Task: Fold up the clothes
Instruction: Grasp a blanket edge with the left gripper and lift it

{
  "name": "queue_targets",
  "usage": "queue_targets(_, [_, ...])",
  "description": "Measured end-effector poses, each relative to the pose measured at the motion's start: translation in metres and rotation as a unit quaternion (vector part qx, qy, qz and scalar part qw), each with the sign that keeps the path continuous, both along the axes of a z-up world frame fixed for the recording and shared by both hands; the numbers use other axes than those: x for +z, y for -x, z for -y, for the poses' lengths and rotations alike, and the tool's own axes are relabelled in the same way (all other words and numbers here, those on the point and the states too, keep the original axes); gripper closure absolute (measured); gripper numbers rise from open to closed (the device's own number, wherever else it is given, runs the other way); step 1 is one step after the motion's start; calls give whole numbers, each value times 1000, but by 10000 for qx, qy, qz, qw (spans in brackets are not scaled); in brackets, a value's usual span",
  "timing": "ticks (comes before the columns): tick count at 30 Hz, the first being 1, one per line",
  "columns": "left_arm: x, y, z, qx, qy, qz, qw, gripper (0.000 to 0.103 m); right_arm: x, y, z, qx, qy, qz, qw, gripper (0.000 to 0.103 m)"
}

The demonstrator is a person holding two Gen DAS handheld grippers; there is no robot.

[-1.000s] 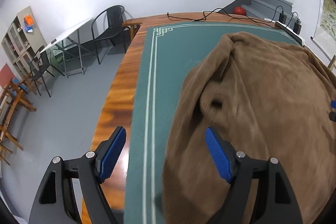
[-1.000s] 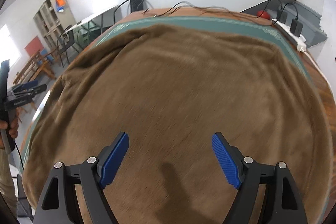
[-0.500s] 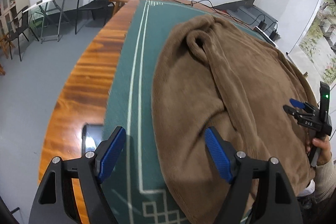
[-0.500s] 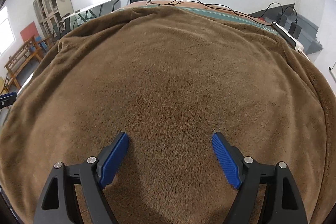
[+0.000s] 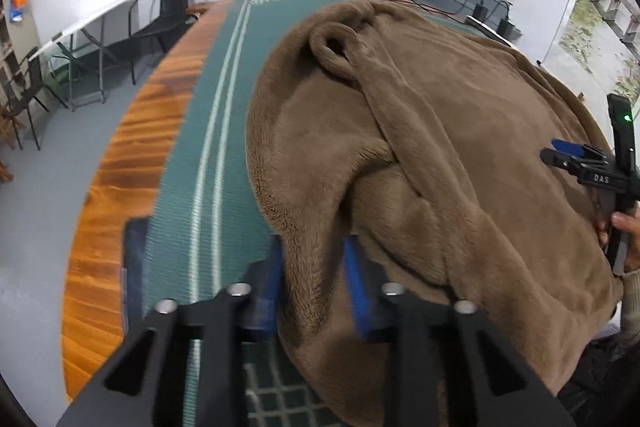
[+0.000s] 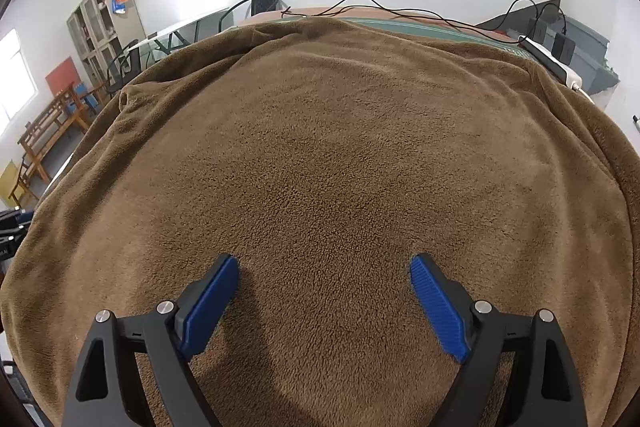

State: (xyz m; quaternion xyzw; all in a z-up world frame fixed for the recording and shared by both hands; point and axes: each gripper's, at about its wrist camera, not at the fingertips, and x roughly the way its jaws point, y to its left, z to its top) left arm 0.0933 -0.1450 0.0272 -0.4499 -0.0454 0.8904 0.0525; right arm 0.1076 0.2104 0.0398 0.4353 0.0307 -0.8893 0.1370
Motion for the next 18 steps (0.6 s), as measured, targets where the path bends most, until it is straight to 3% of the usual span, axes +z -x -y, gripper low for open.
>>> queue_targets(7, [4, 1, 1, 129, -119, 50, 9998, 91, 0, 0, -5, -19, 182, -4, 9998, 13])
queue_targets(10, [27, 6, 16, 528, 199, -237, 9981, 91, 1, 0, -6, -17, 207, -4, 9998, 13])
queue_targets(14, [64, 21, 45, 1215, 703, -656, 9879, 91, 1, 0, -8, -19, 269, -2, 9996, 13])
queue_targets(18, [100, 39, 81, 1881, 1027, -985, 9718, 92, 1, 0, -11, -26, 353, 1, 9994, 13])
